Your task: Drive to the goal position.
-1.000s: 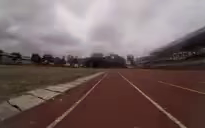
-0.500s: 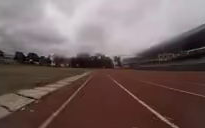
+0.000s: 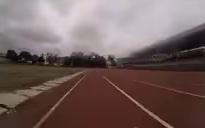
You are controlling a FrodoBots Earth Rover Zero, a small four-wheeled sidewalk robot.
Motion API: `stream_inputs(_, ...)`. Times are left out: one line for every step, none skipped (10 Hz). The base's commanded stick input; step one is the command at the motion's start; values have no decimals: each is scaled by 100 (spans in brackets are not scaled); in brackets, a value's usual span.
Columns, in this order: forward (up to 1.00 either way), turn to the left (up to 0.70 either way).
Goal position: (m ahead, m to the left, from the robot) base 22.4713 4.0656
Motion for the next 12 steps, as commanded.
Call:
stream_inputs(100, 0)
stream_inputs(100, 0)
stream_inputs(100, 0)
stream_inputs(100, 0)
stream_inputs(100, 0)
stream_inputs(100, 0)
stream_inputs(100, 0)
stream_inputs(100, 0)
stream_inputs(100, 0)
stream_inputs(100, 11)
stream_inputs(100, 35)
stream_inputs(100, 25)
